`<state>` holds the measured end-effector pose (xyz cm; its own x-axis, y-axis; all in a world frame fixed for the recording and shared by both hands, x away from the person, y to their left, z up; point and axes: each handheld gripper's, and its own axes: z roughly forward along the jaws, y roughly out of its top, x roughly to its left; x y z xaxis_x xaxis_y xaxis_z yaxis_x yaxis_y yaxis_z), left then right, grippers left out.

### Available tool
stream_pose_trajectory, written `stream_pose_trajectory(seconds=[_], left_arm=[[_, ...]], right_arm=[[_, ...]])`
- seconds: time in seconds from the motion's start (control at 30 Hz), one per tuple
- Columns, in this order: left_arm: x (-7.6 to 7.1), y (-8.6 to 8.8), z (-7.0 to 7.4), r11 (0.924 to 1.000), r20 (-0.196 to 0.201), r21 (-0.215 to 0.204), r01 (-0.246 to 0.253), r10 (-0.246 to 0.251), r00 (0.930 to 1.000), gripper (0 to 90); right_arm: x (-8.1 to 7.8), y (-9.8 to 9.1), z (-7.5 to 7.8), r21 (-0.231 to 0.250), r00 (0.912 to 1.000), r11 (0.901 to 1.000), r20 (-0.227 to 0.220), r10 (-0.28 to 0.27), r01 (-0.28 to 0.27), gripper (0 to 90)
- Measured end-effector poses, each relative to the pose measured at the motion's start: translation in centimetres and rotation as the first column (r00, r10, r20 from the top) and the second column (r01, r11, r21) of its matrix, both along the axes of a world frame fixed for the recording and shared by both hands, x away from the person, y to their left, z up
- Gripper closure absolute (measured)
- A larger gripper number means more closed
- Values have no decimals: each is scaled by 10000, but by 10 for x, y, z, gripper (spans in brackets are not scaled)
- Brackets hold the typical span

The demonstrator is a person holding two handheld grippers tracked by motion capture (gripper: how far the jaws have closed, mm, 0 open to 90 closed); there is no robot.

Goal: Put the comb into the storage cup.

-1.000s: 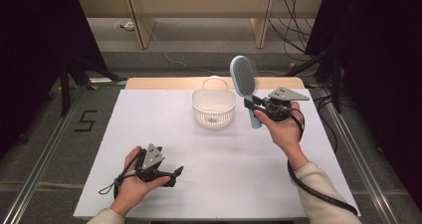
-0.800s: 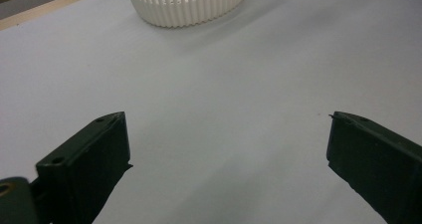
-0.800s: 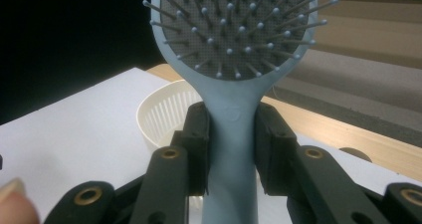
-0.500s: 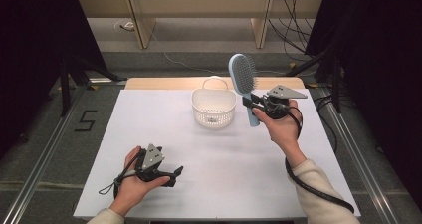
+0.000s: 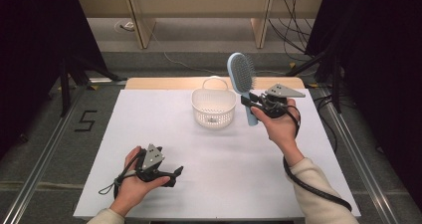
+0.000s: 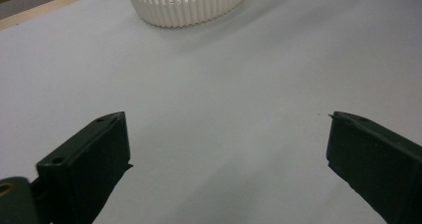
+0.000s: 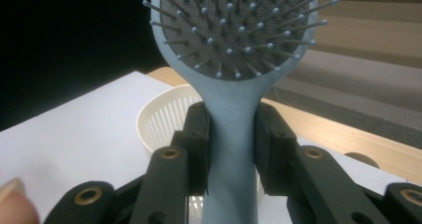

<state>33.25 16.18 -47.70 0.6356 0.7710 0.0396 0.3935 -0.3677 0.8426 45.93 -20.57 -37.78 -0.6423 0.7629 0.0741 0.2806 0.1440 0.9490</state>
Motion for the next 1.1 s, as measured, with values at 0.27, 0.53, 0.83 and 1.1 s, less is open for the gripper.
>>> stream_pose_trajectory(seconds=[0.27,0.53,0.83,1.1], left_arm=[[0,0,0,10000,7,8,-17,17,10000,29],[0,0,0,10000,8,7,-14,14,10000,29],[0,0,0,10000,5,4,-9,9,10000,29],[0,0,0,10000,3,5,-1,1,10000,29]], right_arm=[[2,1,0,22,10000,10000,17,-24,24,706],[4,3,0,43,10000,10000,11,-35,35,706],[6,4,0,95,10000,9999,-6,-45,45,706],[8,6,0,91,10000,10000,-18,-26,26,706]])
